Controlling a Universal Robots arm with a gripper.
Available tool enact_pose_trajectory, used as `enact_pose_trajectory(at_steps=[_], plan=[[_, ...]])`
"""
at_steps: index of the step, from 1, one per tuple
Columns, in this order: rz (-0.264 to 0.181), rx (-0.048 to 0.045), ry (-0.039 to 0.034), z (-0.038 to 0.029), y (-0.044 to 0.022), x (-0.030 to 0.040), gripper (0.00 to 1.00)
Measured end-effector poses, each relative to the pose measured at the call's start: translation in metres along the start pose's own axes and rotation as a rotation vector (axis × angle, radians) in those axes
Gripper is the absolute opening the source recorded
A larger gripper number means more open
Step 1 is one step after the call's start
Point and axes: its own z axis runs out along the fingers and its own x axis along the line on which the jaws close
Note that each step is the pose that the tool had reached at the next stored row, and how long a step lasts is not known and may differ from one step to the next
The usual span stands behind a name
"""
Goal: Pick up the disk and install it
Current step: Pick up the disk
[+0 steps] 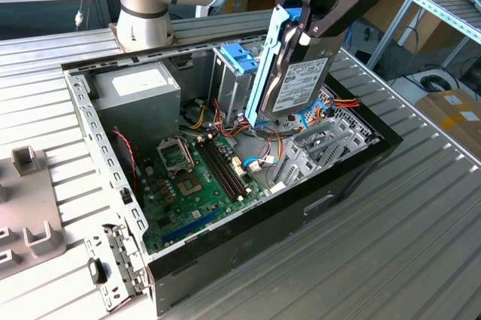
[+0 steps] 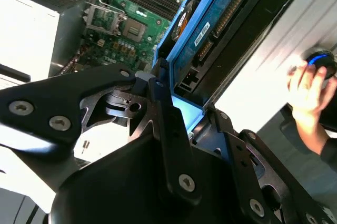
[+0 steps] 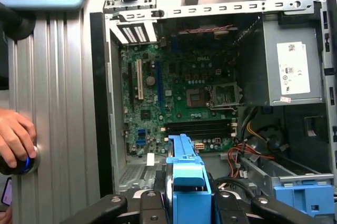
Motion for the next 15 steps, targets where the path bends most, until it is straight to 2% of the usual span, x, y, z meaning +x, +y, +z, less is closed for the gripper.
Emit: enact_pose_trajectory(at_steps=[1,2,3,4,15], plan=[[0.0,-0.0006,-0.01,0.0,-0.0001,0.0007,0.37],[0.0,-0.0013,-0.0262,0.0001,-0.0003,0.002,0.37],[0.0,-0.002,-0.038,0.0,-0.0005,0.0033,0.37],[0.0,-0.0023,-0.0438,0.0,-0.0006,0.0051,0.37],[0.0,-0.0024,-0.0446,0.0006,-0.0024,0.0225,0.37]])
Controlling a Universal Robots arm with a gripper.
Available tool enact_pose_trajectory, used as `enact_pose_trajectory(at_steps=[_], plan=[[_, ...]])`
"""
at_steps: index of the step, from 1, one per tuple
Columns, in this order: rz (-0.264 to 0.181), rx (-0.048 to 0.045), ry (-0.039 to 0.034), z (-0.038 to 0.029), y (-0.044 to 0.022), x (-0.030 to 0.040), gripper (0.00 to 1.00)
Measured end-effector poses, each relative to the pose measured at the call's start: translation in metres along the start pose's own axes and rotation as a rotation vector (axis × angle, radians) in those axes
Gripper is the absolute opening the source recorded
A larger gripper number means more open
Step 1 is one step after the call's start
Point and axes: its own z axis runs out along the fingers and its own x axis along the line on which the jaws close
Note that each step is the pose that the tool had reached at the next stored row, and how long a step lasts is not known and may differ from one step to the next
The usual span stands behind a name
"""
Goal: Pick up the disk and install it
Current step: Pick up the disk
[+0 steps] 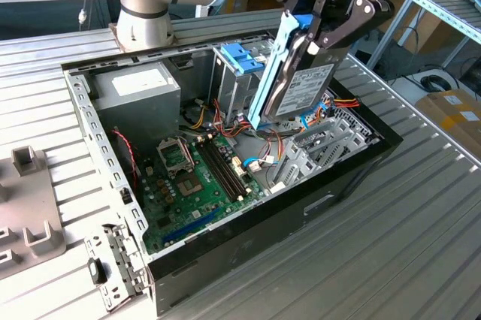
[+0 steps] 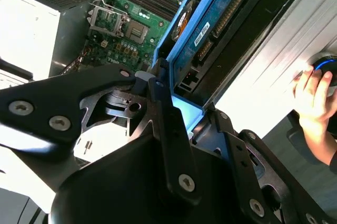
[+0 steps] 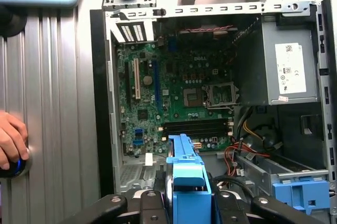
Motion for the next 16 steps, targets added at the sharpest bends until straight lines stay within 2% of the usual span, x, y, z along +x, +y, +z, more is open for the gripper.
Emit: enact_pose_trajectory(at_steps=[7,16], plan=[[0.0,0.0,0.0,-0.0002,-0.001,0.0089,0.37],[0.0,0.0,0.0001,-0.0003,-0.0039,0.0151,0.37]])
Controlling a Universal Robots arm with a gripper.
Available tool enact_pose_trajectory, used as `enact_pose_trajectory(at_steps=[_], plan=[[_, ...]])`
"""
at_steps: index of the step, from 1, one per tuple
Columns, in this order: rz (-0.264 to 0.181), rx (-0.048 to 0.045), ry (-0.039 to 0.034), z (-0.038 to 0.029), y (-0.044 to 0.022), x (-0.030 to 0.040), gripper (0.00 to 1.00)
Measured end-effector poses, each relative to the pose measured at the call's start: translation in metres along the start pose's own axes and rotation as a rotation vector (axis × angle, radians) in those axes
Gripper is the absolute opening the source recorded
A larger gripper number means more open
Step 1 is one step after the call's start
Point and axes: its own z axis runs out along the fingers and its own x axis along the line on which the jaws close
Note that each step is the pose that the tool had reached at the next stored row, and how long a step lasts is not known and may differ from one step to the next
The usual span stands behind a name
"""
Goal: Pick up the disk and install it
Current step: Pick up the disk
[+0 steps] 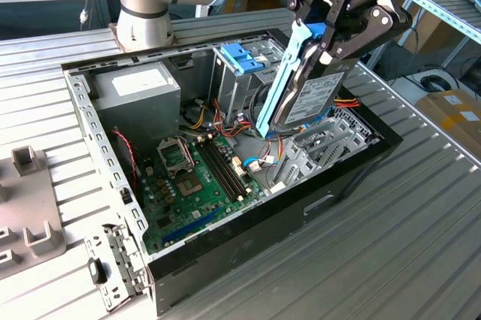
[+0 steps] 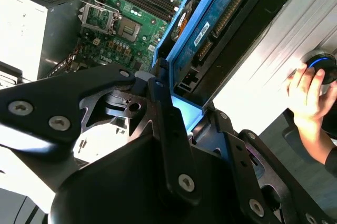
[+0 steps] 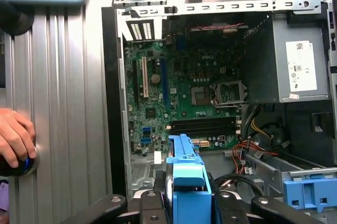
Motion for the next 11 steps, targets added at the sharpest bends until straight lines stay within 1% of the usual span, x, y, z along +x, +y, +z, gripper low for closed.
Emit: enact_pose_trajectory(at_steps=[11], plan=[[0.0,0.0,-0.0001,-0.0002,-0.0036,0.0055,0.37]])
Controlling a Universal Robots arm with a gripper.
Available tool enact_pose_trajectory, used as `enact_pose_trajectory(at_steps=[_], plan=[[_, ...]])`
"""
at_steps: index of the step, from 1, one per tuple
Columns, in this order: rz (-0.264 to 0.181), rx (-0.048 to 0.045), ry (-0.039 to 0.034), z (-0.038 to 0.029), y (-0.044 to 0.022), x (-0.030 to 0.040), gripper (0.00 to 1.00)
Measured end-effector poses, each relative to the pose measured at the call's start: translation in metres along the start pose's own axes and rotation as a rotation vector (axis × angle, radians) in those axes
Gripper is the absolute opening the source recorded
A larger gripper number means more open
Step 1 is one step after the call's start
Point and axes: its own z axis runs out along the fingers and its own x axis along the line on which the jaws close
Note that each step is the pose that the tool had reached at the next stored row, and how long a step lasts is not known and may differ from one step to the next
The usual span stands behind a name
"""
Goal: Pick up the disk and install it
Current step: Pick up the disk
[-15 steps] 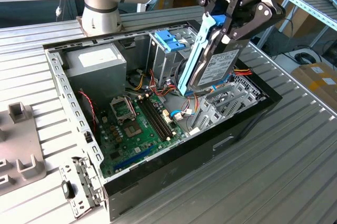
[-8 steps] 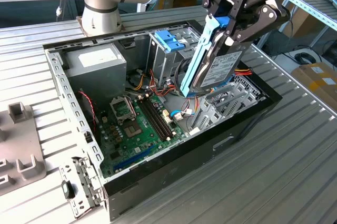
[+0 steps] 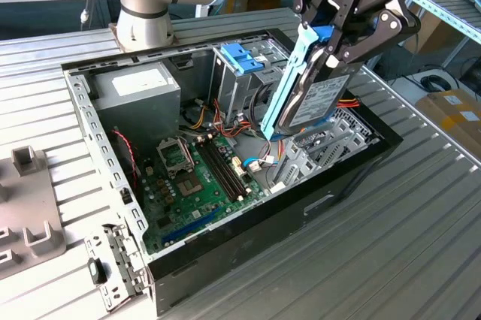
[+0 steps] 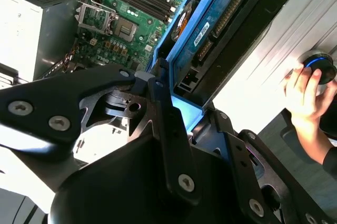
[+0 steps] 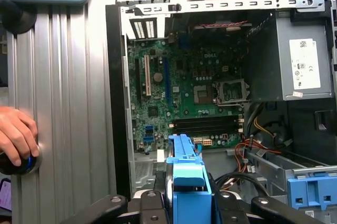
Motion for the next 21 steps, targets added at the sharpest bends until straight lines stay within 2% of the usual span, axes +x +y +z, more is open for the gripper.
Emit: enact_pose_trajectory(at_steps=[12,21], plan=[[0.0,0.0,0.0,-0.0004,-0.0085,0.0048,0.37],[0.0,0.0,0.0001,-0.0006,-0.019,0.0057,0.37]])
